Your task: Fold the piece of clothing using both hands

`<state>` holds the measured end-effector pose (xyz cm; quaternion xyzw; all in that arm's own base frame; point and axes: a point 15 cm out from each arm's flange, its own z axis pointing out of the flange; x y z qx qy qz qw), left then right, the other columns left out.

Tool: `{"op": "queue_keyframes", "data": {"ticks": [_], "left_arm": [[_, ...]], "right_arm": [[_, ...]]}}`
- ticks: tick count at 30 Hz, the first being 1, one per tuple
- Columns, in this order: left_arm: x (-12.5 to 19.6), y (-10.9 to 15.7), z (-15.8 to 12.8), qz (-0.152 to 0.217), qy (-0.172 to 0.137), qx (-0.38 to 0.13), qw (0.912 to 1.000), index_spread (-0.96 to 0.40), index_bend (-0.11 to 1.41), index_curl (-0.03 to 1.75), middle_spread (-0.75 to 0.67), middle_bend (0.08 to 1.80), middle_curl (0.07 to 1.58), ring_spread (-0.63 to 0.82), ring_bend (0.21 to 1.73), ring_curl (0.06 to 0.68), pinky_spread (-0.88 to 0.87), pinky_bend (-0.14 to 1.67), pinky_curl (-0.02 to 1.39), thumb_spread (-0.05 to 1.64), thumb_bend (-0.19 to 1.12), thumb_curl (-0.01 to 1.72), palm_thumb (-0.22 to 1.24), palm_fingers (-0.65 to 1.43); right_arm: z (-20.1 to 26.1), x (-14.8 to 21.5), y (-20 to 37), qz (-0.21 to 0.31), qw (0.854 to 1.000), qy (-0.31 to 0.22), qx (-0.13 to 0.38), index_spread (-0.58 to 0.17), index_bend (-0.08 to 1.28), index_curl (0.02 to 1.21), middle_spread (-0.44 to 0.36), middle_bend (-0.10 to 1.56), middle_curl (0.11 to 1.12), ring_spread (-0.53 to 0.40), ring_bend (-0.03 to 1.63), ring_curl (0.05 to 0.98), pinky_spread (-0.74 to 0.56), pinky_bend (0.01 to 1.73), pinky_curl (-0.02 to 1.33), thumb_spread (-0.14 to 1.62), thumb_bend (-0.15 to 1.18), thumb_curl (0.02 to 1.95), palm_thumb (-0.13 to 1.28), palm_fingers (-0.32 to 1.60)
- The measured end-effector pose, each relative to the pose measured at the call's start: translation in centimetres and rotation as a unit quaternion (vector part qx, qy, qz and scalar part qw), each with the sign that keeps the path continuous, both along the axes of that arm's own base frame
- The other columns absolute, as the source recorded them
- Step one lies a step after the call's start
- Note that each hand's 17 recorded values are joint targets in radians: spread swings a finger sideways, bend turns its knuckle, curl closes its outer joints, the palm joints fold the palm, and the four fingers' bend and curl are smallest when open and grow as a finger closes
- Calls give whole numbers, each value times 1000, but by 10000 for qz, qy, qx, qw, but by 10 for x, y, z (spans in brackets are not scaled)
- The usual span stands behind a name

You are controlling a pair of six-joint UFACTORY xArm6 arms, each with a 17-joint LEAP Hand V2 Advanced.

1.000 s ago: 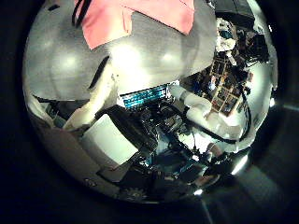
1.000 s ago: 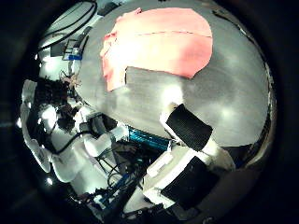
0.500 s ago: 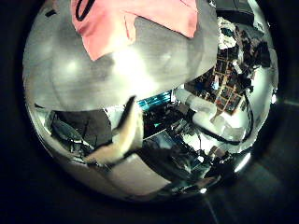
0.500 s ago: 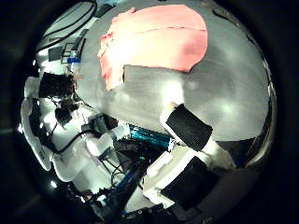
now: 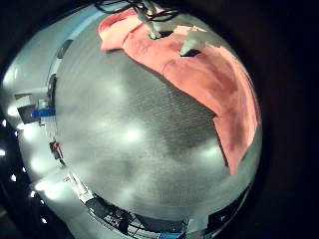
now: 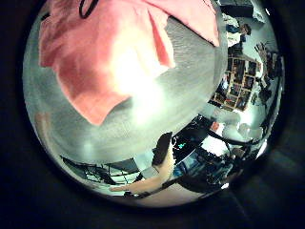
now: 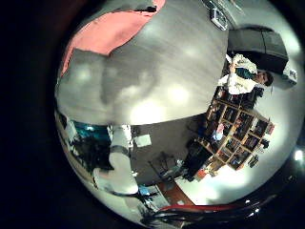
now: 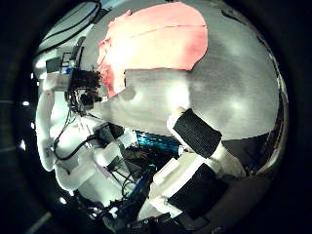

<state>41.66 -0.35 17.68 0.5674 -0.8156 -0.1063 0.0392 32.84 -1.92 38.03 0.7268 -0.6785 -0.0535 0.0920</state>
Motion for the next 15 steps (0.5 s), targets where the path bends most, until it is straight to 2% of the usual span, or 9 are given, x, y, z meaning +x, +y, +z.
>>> {"op": "queue_keyframes", "data": {"ticks": [4,8,15], "left_arm": [[0,-6,-7,-33,52,31,10000,13,118,245,439,175,301,539,584,192,480,404,345,860,-31,320,100,-93],[0,-7,-8,-35,67,103,9999,37,179,261,389,192,306,531,557,187,474,372,332,856,-26,329,125,-13],[-5,-7,-16,8,298,382,9988,80,195,309,293,284,343,511,522,174,448,277,298,841,-31,339,158,177]], "right_arm": [[0,0,0,2,10000,2,-1,-355,171,310,-3,353,380,33,600,213,283,564,166,1351,-11,342,569,322],[0,0,0,24,10000,-12,4,-355,170,310,-3,351,380,25,598,213,283,562,165,1352,-11,343,569,323],[1,0,-2,24,10000,-25,3,-354,171,311,-3,355,381,20,595,213,283,556,164,1358,-11,338,562,329]]}}
